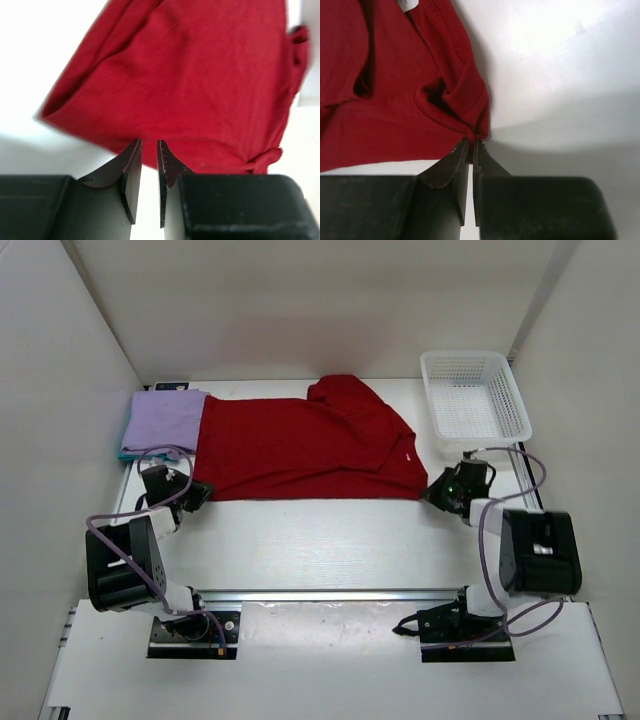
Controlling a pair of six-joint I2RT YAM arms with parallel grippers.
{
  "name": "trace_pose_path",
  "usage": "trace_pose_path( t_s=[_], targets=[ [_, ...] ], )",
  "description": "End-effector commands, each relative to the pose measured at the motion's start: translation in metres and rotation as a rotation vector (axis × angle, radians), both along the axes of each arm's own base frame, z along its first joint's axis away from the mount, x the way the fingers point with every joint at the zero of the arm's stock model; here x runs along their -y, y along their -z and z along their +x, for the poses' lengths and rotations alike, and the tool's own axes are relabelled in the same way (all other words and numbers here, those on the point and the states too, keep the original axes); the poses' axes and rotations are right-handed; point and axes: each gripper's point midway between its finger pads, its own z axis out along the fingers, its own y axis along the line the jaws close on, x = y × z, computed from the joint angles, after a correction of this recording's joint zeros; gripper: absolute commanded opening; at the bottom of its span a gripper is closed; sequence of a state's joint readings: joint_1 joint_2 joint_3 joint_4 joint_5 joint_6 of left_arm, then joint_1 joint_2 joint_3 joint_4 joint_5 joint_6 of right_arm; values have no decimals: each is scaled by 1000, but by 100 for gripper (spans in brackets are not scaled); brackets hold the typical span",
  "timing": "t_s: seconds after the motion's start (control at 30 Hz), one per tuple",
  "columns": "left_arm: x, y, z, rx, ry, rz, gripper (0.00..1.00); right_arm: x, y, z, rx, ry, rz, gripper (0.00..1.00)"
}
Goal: Fold and stack the t-shirts
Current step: Fold the flattened tshirt in 1/3 of the way
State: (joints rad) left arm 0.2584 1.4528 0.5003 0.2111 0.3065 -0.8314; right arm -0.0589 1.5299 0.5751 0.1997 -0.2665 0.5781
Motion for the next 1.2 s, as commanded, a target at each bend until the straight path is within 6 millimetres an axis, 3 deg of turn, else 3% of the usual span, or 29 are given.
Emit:
trace_pose_path(
  t_s=[0.0, 0.03, 0.1, 0.13, 0.2, 0.23, 0.37, 0.4, 0.43, 0.5, 0.53, 0.6, 0.67, 0.7, 0.8, 0.87, 0.93, 0.97, 1.07, 1.17],
  targets=[
    [7, -29, 12, 86, 18, 16, 28, 12, -12, -32, 16, 80, -20, 0],
    [7, -34, 12, 104, 16, 17, 29, 15, -2, -49, -32, 93, -32, 0],
    [11, -30, 2, 88, 18, 12, 29, 24, -21, -61, 38, 128, -25, 0],
    [12, -35, 0, 104, 18, 17, 31, 31, -11, -77, 2, 166, -4, 0],
    [17, -31, -13, 97, 29, 4, 31, 39, -24, -89, 67, 209, 1, 0],
    [16, -32, -18, 101, 23, 7, 31, 44, -15, -100, 28, 243, -7, 0],
    [15, -21, -42, 72, 26, 49, 32, 47, -27, -105, 57, 292, -62, 0],
    [13, -21, -46, 76, 19, 66, 32, 48, -31, -105, 78, 291, -62, 8],
    [13, -21, -50, 75, 20, 75, 35, 48, -37, -100, 110, 278, -56, 29],
    [15, -19, -55, 83, 26, 91, 37, 41, -48, -94, 138, 227, -50, 46],
    [19, -18, -56, 85, 35, 97, 40, 39, -52, -92, 145, 214, -51, 50],
    [19, -15, -56, 72, 36, 138, 46, 20, -67, -83, 194, 127, -65, 49],
    [18, -10, -54, 47, 34, 164, 49, 0, -76, -76, 225, 49, -66, 43],
    [18, -10, -51, 41, 39, 170, 48, -28, -74, -77, 214, -64, -67, 42],
    [15, 6, -50, -29, 50, 162, 48, -68, -59, -78, 164, -217, -131, 37],
    [16, 18, -53, -71, 60, 144, 49, -83, -47, -79, 131, -273, -132, 38],
    [9, 23, -52, -75, 33, 168, 52, -90, -33, -82, 96, -308, -103, 40],
    [9, 25, -50, -84, 32, 171, 54, -92, -35, -78, 107, -308, -82, 40],
    [14, 26, -37, -89, 39, 166, 52, -92, -19, -74, 71, -316, -99, 44],
    [19, 31, -24, -102, 55, 141, 34, -97, -11, -66, 51, -341, -129, 45]
  ],
)
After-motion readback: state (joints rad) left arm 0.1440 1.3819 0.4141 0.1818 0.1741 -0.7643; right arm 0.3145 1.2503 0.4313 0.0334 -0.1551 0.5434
